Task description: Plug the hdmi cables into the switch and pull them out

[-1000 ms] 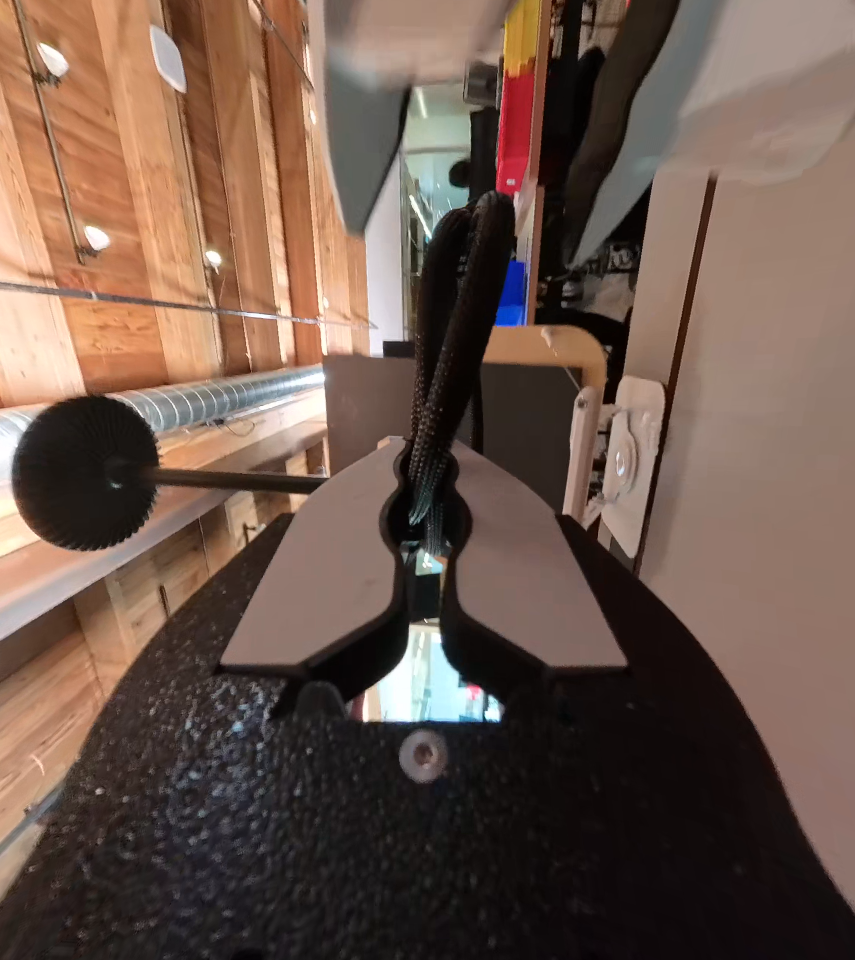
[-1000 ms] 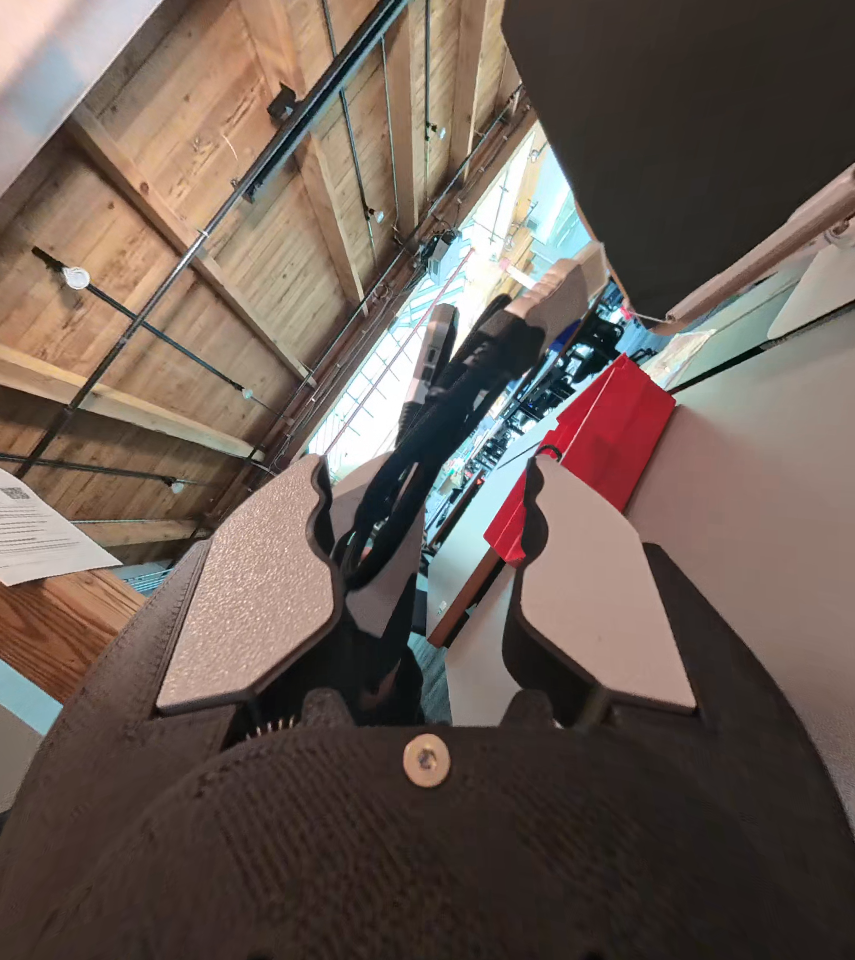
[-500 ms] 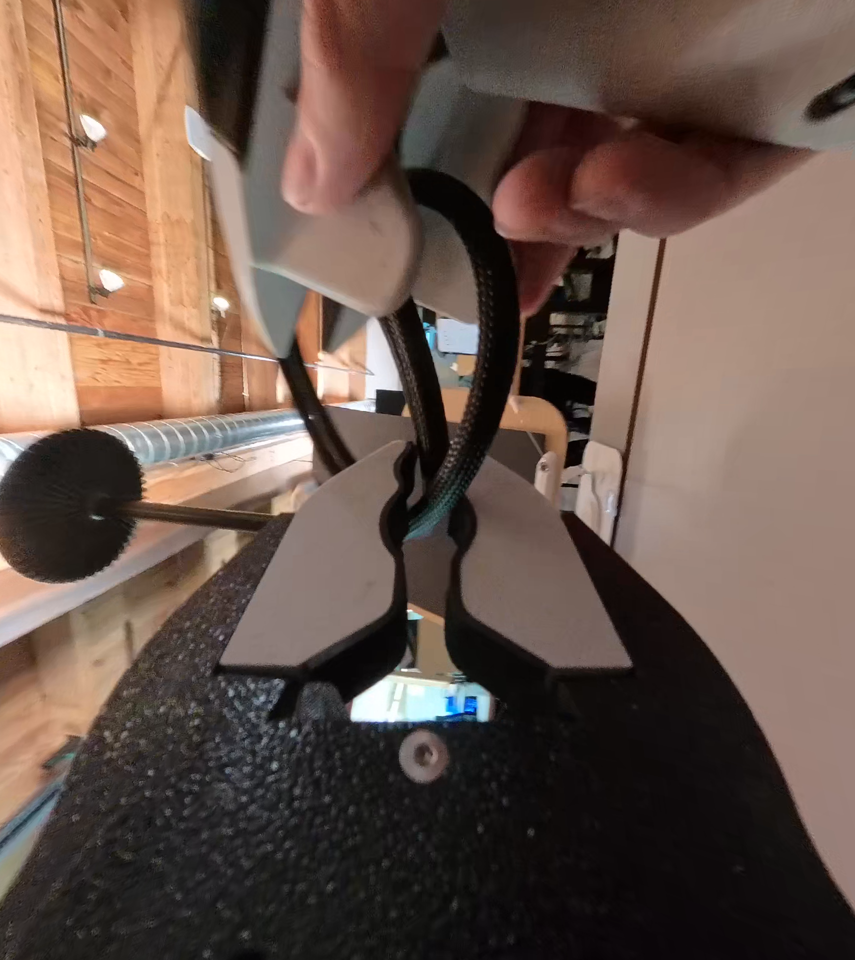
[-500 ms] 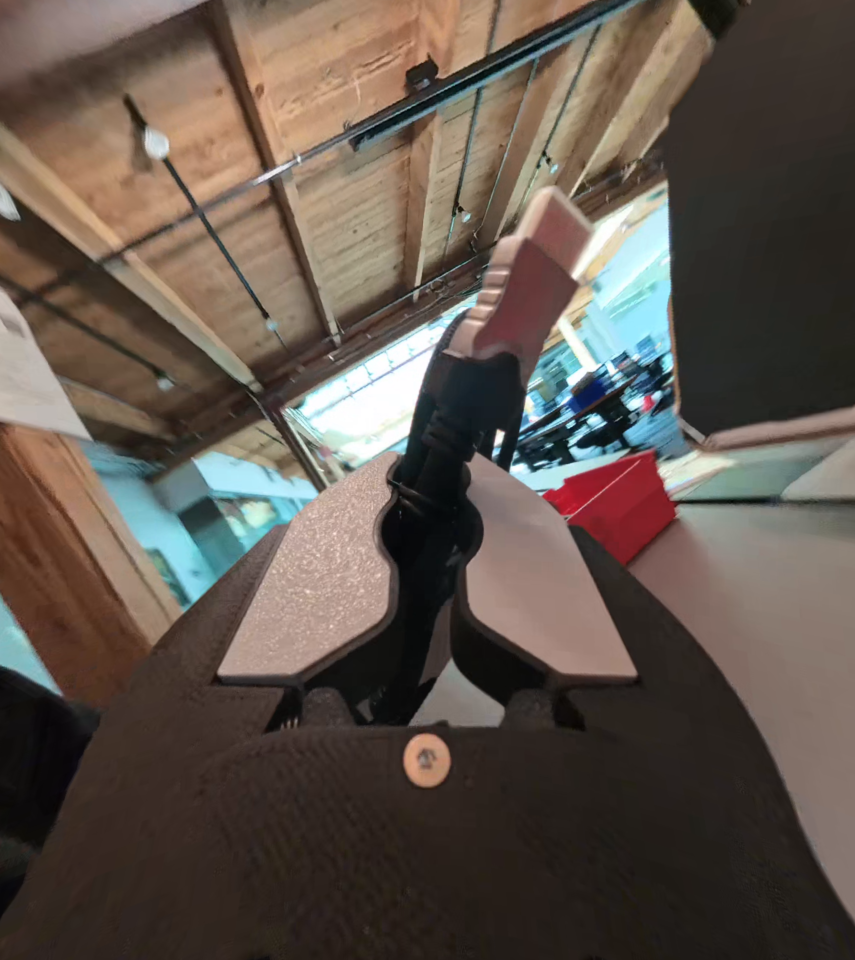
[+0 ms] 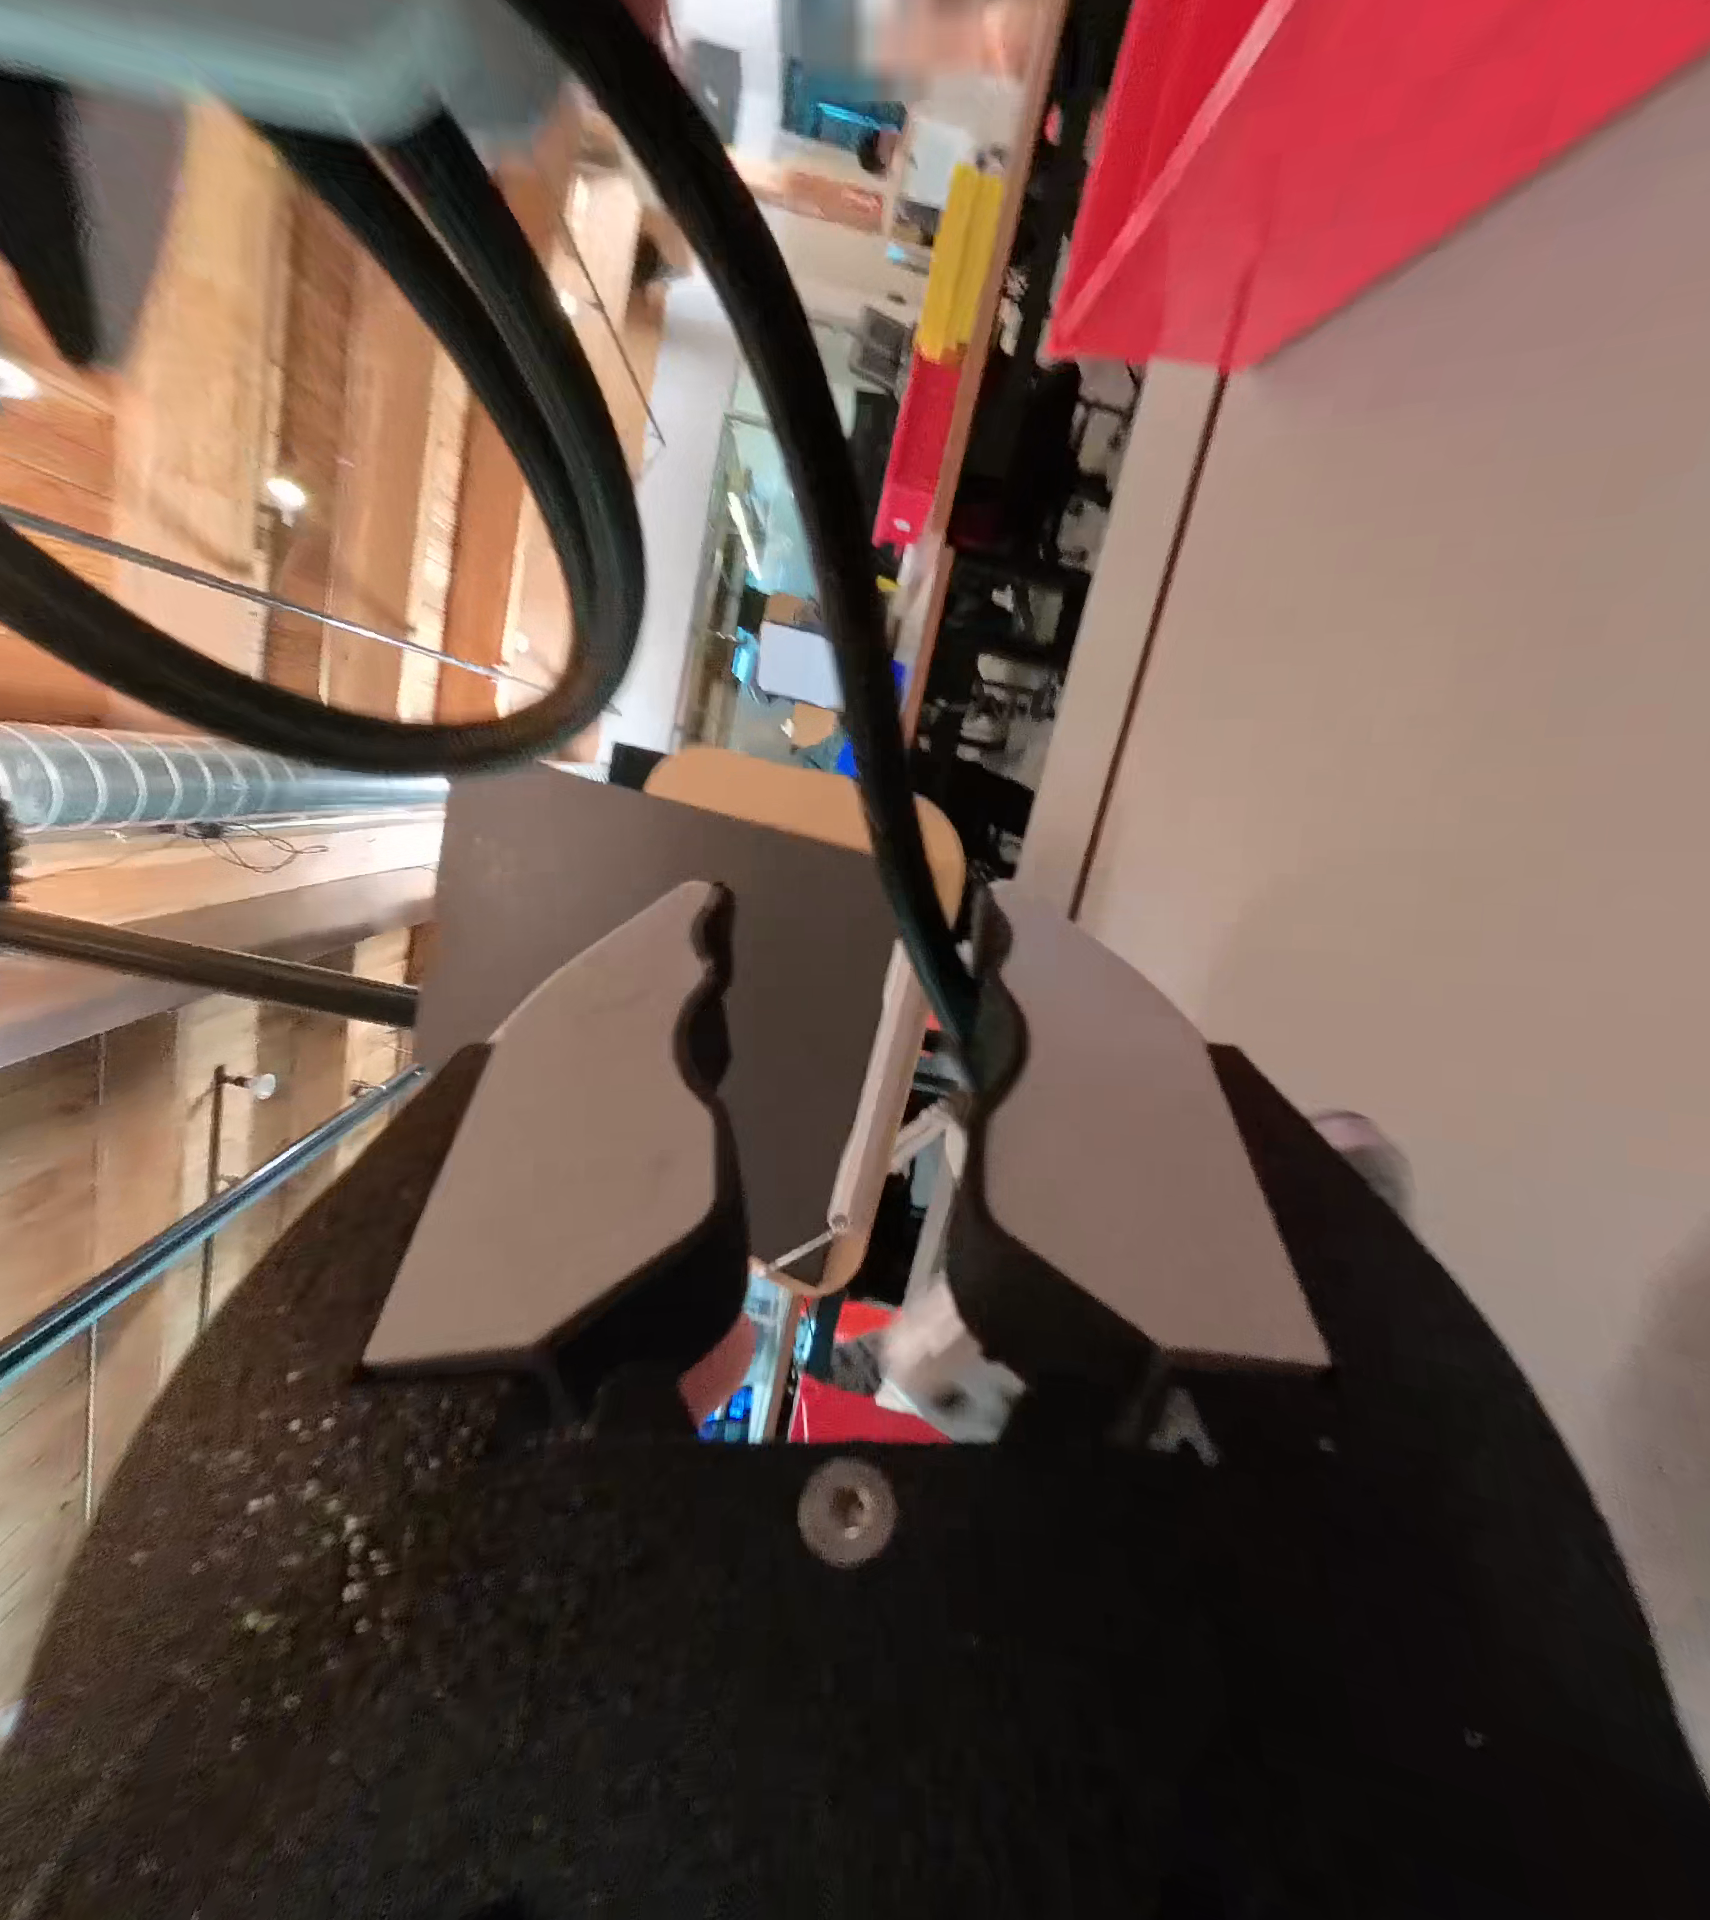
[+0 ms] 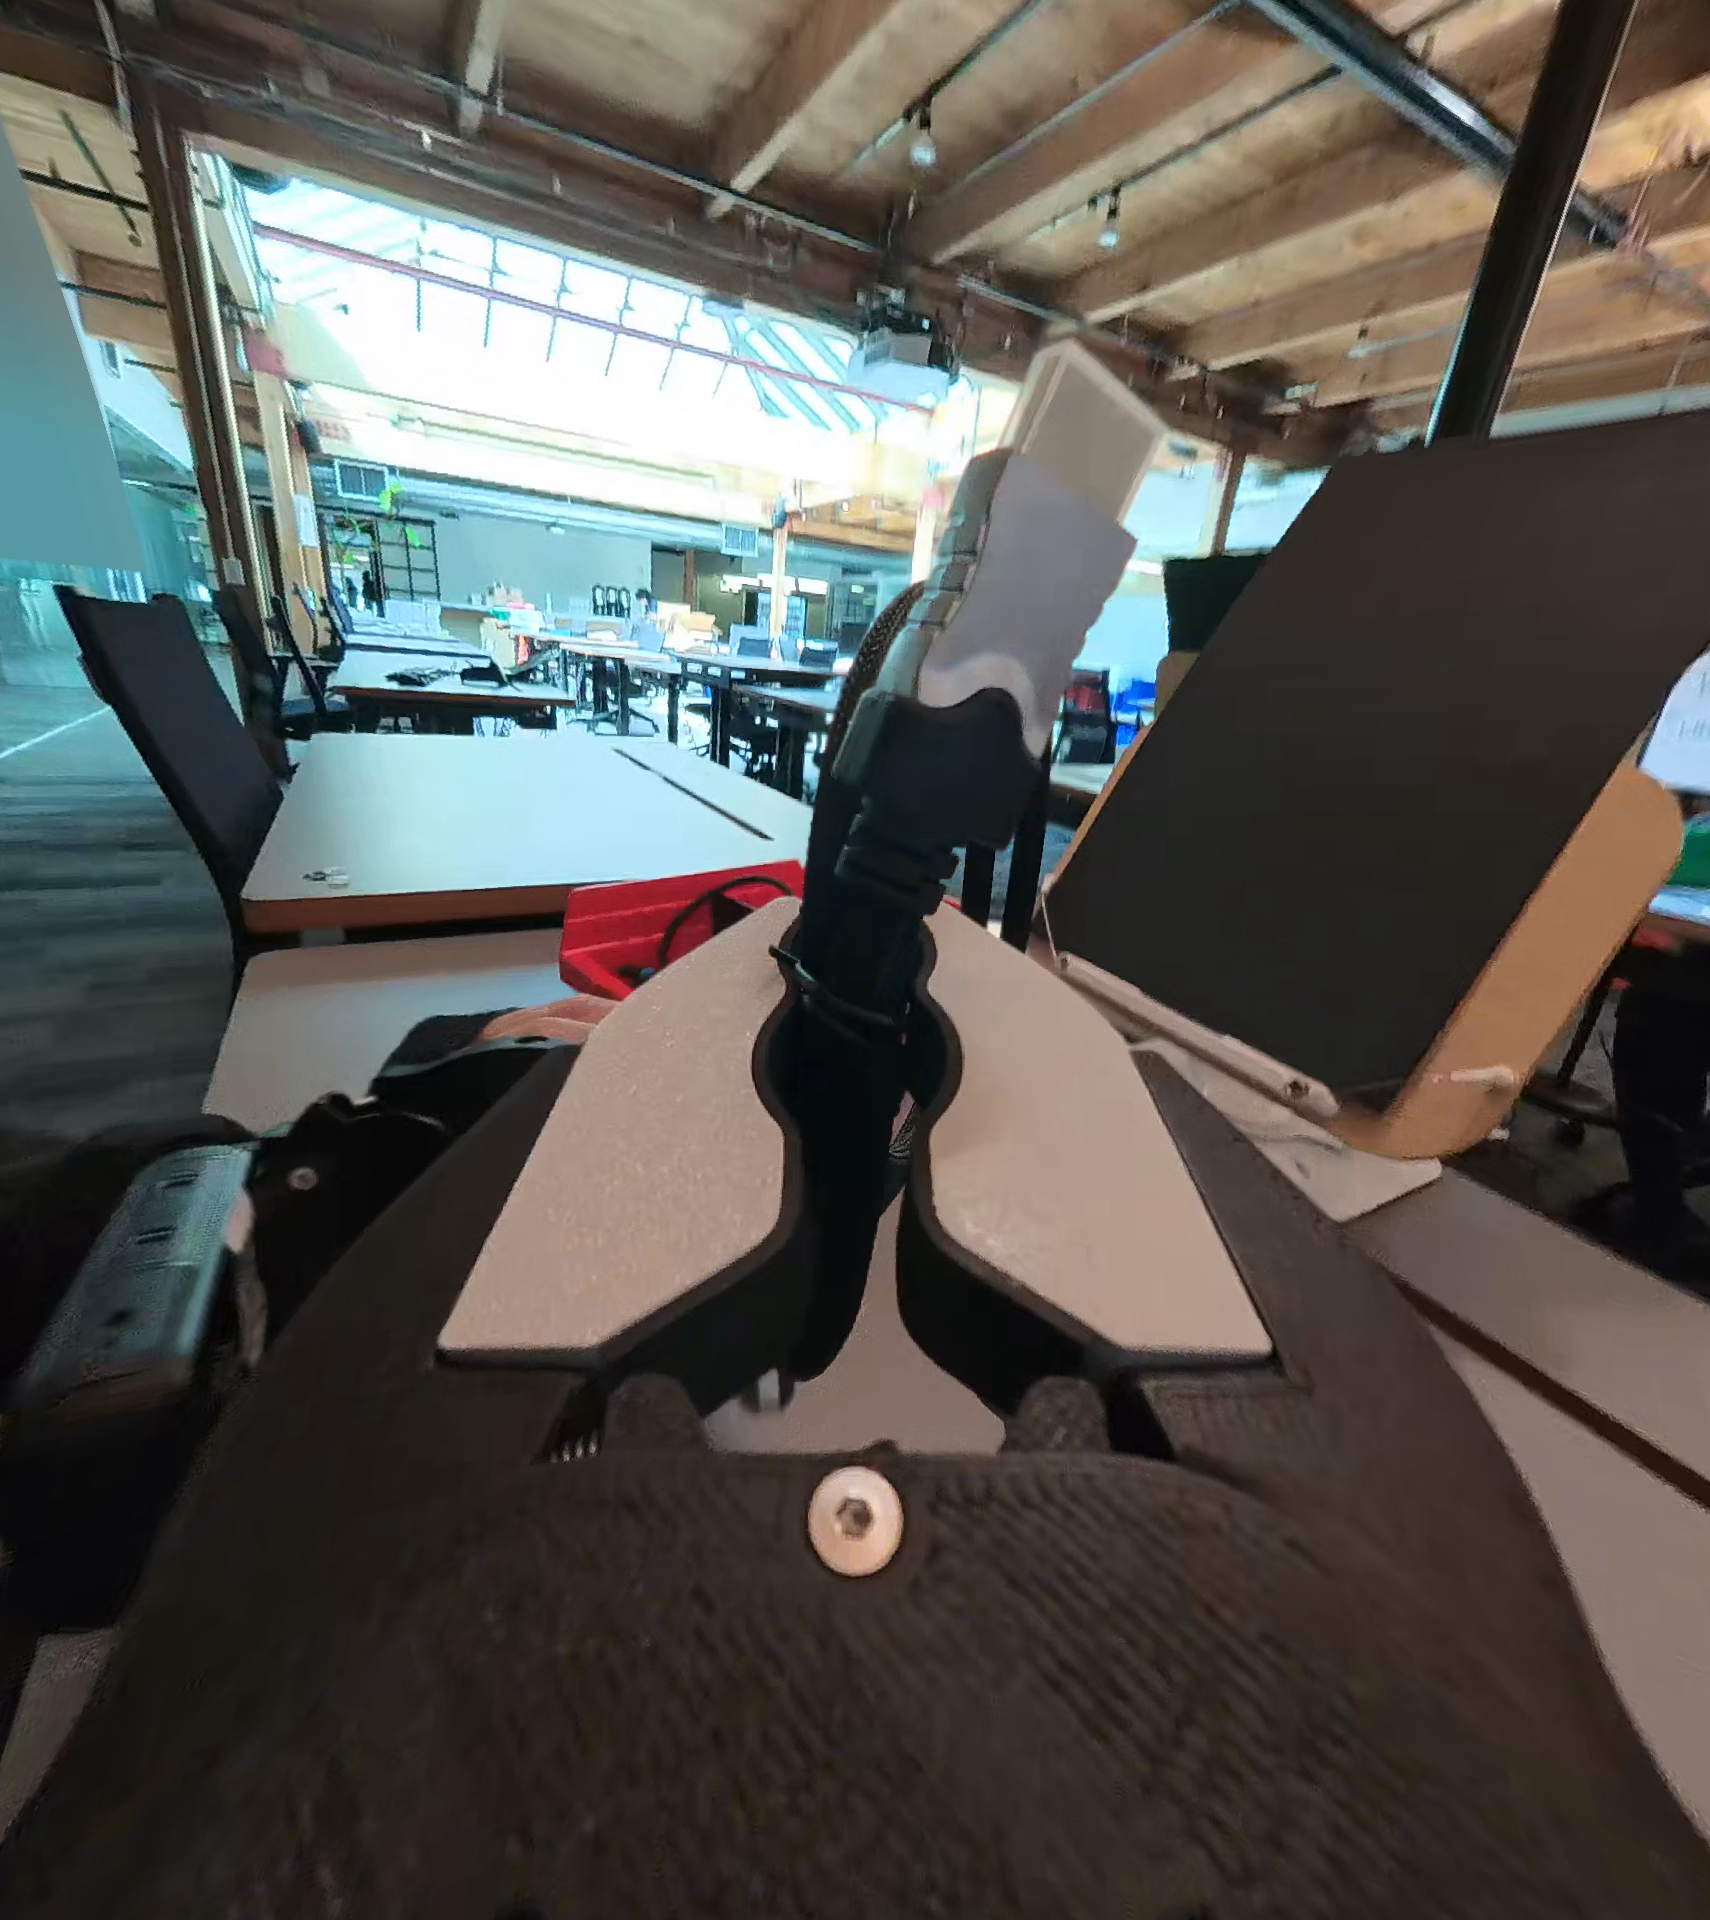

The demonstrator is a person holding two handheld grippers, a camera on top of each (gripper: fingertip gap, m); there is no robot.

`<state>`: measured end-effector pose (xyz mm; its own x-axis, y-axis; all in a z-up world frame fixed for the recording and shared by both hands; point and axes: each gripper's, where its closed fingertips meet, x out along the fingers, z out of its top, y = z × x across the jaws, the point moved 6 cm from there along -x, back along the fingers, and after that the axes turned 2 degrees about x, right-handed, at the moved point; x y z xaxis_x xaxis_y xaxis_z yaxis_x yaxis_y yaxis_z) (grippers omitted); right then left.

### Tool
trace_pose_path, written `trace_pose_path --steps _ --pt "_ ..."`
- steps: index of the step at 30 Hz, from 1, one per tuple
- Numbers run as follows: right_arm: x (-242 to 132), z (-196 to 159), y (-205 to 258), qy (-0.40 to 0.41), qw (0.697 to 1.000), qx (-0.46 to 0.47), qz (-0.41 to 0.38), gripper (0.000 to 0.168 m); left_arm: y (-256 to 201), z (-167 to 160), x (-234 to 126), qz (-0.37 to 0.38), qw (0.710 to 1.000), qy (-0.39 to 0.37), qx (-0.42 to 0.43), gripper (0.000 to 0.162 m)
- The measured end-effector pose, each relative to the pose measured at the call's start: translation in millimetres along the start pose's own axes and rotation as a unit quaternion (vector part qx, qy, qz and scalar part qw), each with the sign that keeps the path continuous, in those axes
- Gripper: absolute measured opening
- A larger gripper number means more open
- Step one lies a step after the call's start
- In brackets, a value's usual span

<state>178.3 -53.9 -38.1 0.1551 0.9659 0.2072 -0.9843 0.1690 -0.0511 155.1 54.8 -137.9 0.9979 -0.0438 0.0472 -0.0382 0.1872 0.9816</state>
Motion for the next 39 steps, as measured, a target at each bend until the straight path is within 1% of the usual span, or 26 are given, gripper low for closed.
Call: trace_pose_path --steps 1,3,5,6,7,10,11,13,15,17,18,19,20,22,23,24,27,28,30,33,36,37,38,39 --pt "-1 0 -4 0.016 1.0 0.019 -0.001 0.015 -4 -7 1 -0.01 1.0 0.007 0.001 0.032" --pt "-2 -6 -8 0.055 0.996 0.07 0.023 0.015 -7 -16 3 -0.02 1.0 0.006 -0.009 0.008" --pt "-1 -19 -12 0.095 0.987 0.121 0.043 0.015 -1 -25 8 0.006 0.999 0.027 0.018 0.006" --pt "0 -26 -15 0.115 0.984 0.128 0.039 0.015 4 -30 10 0.024 0.998 0.039 0.041 0.006" --pt "0 -32 -16 0.138 0.981 0.134 0.034 0.015 11 -33 11 0.044 0.996 0.045 0.063 0.007" --pt "4 -45 -13 0.17 0.971 0.159 0.046 0.015 32 -30 11 0.104 0.988 0.011 0.116 0.031" --pt "5 -50 -11 0.186 0.965 0.173 0.06 0.015 36 -27 11 0.102 0.986 -0.007 0.134 0.035" --pt "8 -58 -9 0.192 0.96 0.191 0.076 0.016 41 -23 14 0.083 0.982 -0.044 0.166 0.038" --pt "10 -64 -6 0.191 0.95 0.221 0.107 0.016 47 -19 18 0.053 0.976 -0.071 0.197 0.04" --pt "13 -72 -2 0.178 0.936 0.264 0.147 0.016 50 -17 21 -0.014 0.965 -0.1 0.241 0.043" --pt "15 -75 -2 0.158 0.925 0.303 0.165 0.016 49 -18 23 -0.065 0.956 -0.106 0.266 0.045" --pt "18 -77 -2 0.12 0.908 0.354 0.187 0.016 51 -19 26 -0.108 0.947 -0.106 0.284 0.049" --pt "21 -77 -4 0.072 0.879 0.419 0.216 0.016 54 -20 29 -0.145 0.94 -0.105 0.291 0.058" --pt "25 -83 -9 -0.01 0.811 0.526 0.256 0.015 59 -22 34 -0.234 0.925 -0.096 0.283 0.066" --pt "27 -89 -8 -0.031 0.783 0.558 0.272 0.015 64 -22 38 -0.254 0.92 -0.089 0.285 0.078" --pt "30 -94 -7 -0.051 0.757 0.586 0.285 0.015 68 -22 43 -0.265 0.914 -0.086 0.294 0.085" --pt "35 -103 -7 -0.133 0.66 0.669 0.314 0.015 83 -19 55 -0.261 0.901 -0.098 0.332 0.089" --pt "36 -105 -7 -0.156 0.64 0.682 0.317 0.015 86 -18 58 -0.264 0.898 -0.098 0.337 0.089" --pt "36 -107 -8 -0.193 0.629 0.684 0.316 0.015 91 -17 61 -0.287 0.898 -0.081 0.323 0.087" --pt "33 -104 -12 -0.247 0.619 0.677 0.312 0.015 100 -18 67 -0.319 0.914 -0.039 0.248 0.084" --pt "28 -95 -13 -0.283 0.622 0.661 0.309 0.014 108 -19 70 -0.336 0.927 -0.032 0.165 0.084" --pt "26 -91 -14 -0.305 0.619 0.655 0.308 0.014 110 -20 71 -0.344 0.929 -0.031 0.134 0.085" --pt "24 -89 -15 -0.321 0.621 0.649 0.3 0.014 112 -21 72 -0.356 0.928 -0.025 0.103 0.085" --pt "24 -89 -15 -0.323 0.629 0.647 0.286 0.014 115 -23 74 -0.37 0.926 -0.012 0.077 0.087"
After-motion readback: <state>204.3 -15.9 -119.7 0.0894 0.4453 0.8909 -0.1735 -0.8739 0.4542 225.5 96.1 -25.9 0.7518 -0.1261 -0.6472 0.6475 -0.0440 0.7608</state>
